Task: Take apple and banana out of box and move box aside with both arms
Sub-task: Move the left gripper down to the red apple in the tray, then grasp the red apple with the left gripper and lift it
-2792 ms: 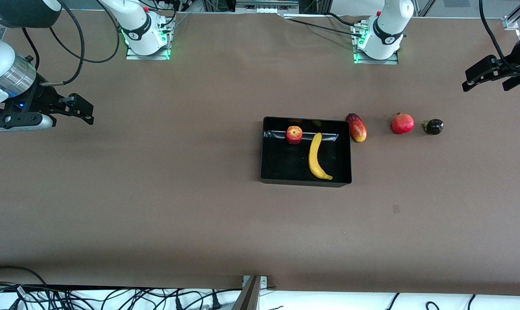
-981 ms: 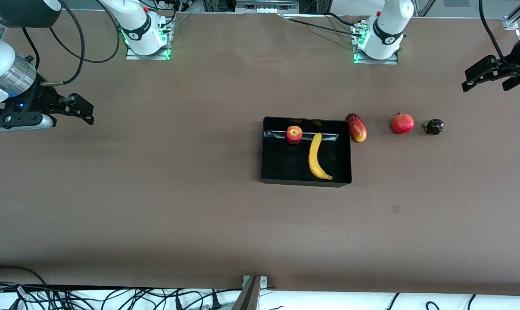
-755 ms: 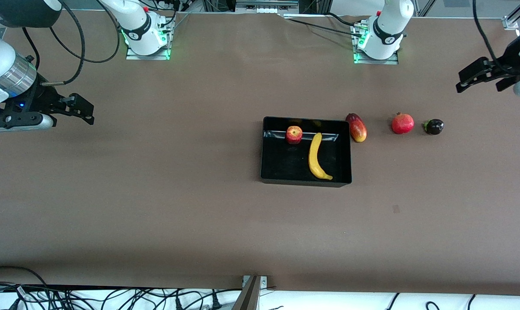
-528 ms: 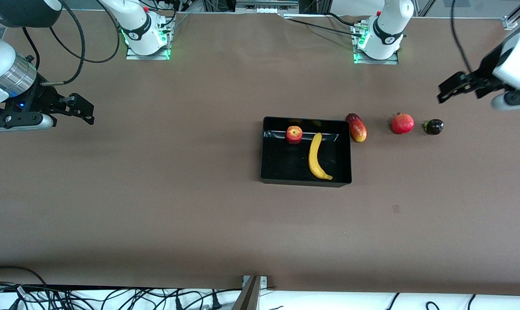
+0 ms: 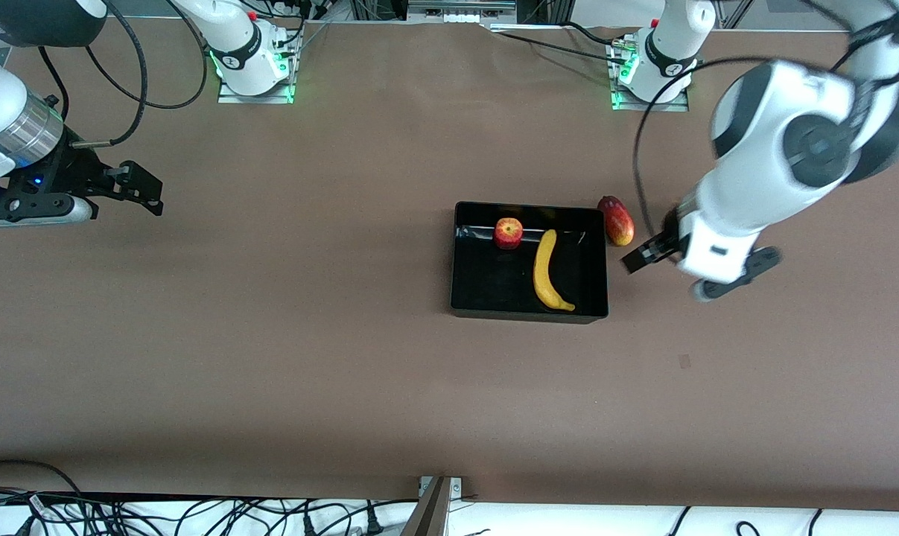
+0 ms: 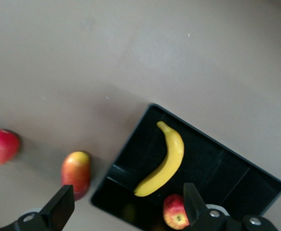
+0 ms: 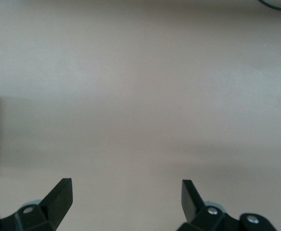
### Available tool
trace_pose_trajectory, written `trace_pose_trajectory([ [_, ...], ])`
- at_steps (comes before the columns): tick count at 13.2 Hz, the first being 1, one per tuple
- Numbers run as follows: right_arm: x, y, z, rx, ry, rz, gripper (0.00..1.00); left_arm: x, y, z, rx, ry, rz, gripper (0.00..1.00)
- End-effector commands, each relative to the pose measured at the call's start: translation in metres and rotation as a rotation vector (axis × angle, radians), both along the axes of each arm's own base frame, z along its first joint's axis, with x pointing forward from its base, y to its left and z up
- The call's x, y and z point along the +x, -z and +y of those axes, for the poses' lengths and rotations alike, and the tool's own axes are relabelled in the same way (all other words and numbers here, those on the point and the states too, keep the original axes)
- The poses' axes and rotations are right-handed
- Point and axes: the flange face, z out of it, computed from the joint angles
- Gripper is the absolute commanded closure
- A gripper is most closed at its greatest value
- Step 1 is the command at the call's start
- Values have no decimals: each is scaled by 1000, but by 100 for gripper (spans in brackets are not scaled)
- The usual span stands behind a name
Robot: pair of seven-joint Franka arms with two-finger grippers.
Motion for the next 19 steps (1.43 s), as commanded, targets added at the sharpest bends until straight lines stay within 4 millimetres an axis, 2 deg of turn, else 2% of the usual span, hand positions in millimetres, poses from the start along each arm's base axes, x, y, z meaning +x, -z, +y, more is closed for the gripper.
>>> trace_pose_trajectory([
  [1,1,-4,2,14,3,-4,0,-6,55,-47,4,18,51,0],
  [2,1,-4,2,15,3,-4,0,-16,78,-69,7,52,64,0],
  [5,1,-4,2,15,3,-4,0,-40,131,-118,15,82,77,0],
  [11,1,-4,2,15,3,-4,0,-96,203,-159,27,207,77,0],
  [13,1,-4,1,15,4,-4,0,-115,218,-164,21,233,68,0],
  [14,1,-4,2,15,3,-4,0,-122,220,-170,12,246,68,0],
  [16,1,-4,2,15,3,-4,0,-124,222,-172,7,249,62,0],
  [19,1,-4,3,15,1,-4,0,-139,231,-180,-12,255,51,0],
])
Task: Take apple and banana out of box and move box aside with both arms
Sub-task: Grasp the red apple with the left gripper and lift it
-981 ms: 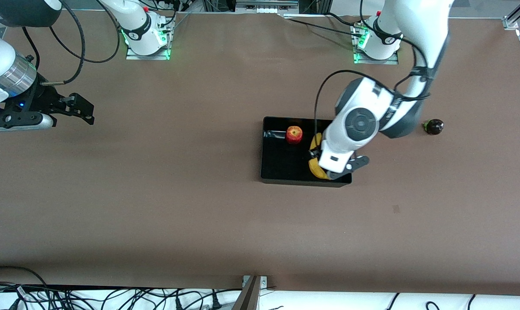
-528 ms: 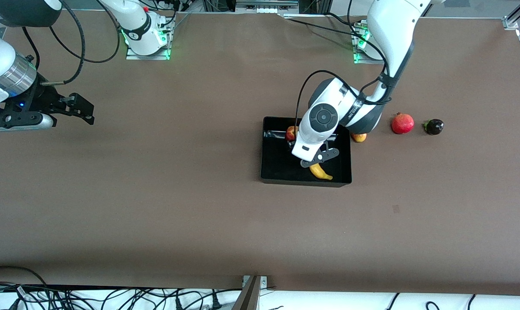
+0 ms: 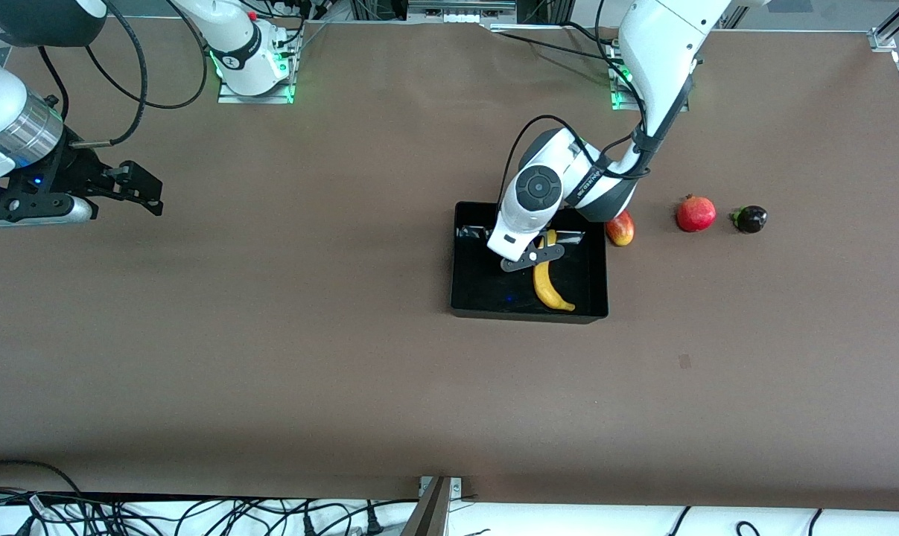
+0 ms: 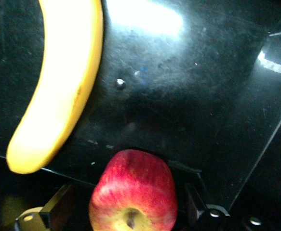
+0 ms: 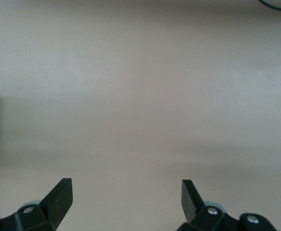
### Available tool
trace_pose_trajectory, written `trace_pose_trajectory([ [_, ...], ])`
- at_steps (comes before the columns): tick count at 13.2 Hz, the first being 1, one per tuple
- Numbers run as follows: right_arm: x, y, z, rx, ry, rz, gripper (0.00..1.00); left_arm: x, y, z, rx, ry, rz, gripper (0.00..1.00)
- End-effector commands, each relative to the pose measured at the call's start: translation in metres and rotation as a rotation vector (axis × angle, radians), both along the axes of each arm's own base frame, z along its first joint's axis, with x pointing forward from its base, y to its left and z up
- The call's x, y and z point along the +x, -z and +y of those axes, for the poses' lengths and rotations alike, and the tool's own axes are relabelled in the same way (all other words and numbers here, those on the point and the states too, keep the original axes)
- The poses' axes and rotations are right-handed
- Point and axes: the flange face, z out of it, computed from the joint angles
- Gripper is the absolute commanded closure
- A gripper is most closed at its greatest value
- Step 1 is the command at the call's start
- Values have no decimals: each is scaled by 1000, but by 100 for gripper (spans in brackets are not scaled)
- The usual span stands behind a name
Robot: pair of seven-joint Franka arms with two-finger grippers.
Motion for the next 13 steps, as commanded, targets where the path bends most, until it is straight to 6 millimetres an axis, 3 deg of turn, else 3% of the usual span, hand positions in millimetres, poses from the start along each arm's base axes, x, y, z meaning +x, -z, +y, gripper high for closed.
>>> trace_pose_trajectory([
  [1,1,-4,3,15,0,-4,0,-12,5,-2,-3,17,-18,0],
  [6,0,-5,6,13,-5,-6,0,-16,16,1,-16,13,-31,0],
  [8,0,-5,6,13,-5,-6,0,-16,21,2,-14,11,-26,33],
  [10,1,-4,6,12,-5,-4,0,-16,21,2,-13,8,-25,89],
  [11,1,-5,6,11,-5,-6,0,-16,21,2,-13,7,-26,100],
  [13,0,-5,5,10,-5,-7,0,-13,18,3,-16,3,-30,100],
])
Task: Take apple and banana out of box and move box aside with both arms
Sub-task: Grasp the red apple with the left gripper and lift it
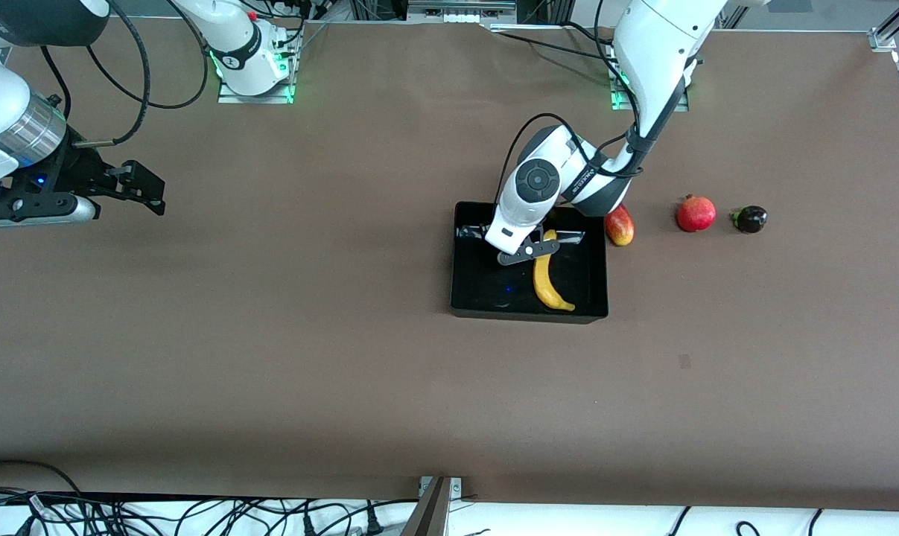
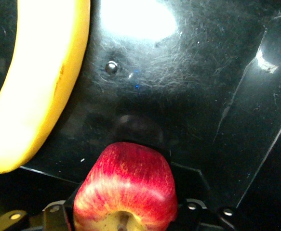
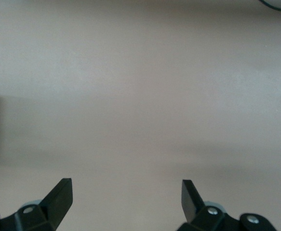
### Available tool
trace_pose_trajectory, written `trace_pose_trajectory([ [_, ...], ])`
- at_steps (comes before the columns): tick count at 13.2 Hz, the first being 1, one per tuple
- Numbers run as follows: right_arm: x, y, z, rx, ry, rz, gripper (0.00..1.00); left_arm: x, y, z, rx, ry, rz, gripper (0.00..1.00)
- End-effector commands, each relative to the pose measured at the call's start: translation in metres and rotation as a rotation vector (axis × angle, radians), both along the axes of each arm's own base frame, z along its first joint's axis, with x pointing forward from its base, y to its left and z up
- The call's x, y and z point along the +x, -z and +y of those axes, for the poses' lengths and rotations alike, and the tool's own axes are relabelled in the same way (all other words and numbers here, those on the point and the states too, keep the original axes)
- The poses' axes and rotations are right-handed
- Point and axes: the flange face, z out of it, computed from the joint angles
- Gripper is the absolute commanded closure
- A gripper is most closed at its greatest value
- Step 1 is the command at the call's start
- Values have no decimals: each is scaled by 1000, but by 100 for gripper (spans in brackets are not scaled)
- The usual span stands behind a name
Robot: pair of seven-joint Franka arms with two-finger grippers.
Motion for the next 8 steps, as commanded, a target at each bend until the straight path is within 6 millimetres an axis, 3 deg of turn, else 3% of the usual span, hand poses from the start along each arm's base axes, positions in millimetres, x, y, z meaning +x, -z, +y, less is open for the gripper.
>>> trace_pose_trajectory([
  [1,1,-5,1,10,2,-7,0,4,-10,3,4,-7,-21,100],
  [2,1,-5,2,10,0,-7,0,11,-25,11,8,-18,-27,100],
  [4,1,-6,2,10,0,-9,0,37,-73,32,22,-47,-34,100],
  [8,1,-5,2,8,-2,-9,0,97,-160,112,-7,-15,24,100],
])
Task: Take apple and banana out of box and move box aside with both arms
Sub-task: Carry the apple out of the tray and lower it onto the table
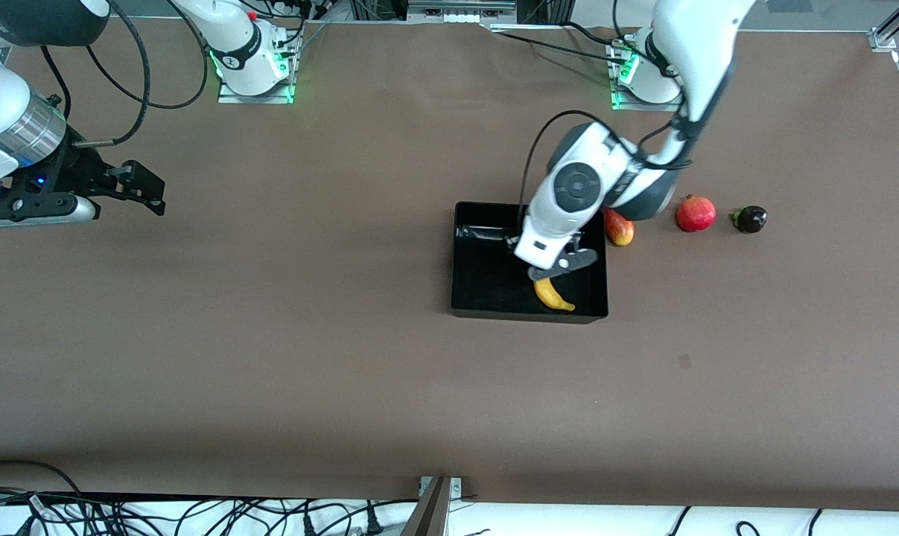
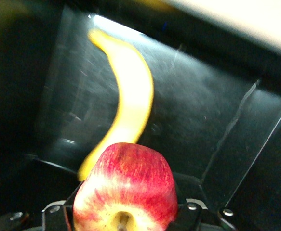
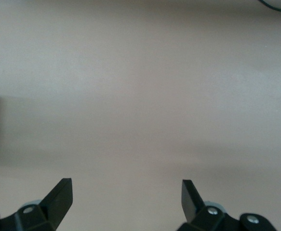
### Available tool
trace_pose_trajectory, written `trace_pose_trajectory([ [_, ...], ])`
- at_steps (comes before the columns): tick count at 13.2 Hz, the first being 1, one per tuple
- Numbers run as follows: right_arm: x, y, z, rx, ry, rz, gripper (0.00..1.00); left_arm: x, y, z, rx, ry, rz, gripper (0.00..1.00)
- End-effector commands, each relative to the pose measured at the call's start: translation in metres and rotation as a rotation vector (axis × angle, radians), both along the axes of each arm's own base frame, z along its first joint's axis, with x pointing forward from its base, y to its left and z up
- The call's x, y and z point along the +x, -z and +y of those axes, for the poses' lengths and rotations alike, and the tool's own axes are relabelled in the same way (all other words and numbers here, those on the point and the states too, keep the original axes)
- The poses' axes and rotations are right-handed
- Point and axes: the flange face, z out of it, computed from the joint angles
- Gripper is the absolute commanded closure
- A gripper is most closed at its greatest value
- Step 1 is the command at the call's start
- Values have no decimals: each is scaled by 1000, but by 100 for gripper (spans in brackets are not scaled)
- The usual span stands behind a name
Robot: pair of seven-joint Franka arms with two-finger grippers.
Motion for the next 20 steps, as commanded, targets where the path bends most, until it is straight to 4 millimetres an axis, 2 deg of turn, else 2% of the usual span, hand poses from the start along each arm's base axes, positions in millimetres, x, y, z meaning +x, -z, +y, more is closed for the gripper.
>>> trace_pose_trajectory([
  [1,1,-5,2,8,0,-9,0,35,-57,73,-36,53,35,100],
  [2,1,-5,2,8,0,-8,0,45,-64,109,-45,93,49,100],
  [4,2,-5,2,9,0,-11,0,62,-55,182,-64,174,61,100],
  [6,2,-5,2,9,0,-14,0,80,-23,258,-22,280,43,100],
  [7,2,-5,2,9,-1,-14,0,87,-2,277,-8,309,29,100],
  [9,2,-5,2,9,0,-14,0,96,39,297,53,349,1,100],
  [13,2,-6,2,11,-1,-18,0,107,95,317,88,358,-70,100],
  [16,2,-7,2,12,0,-23,0,105,136,327,123,378,-78,100],
  [20,3,-7,2,12,0,-21,0,103,162,325,169,376,-87,100],
])
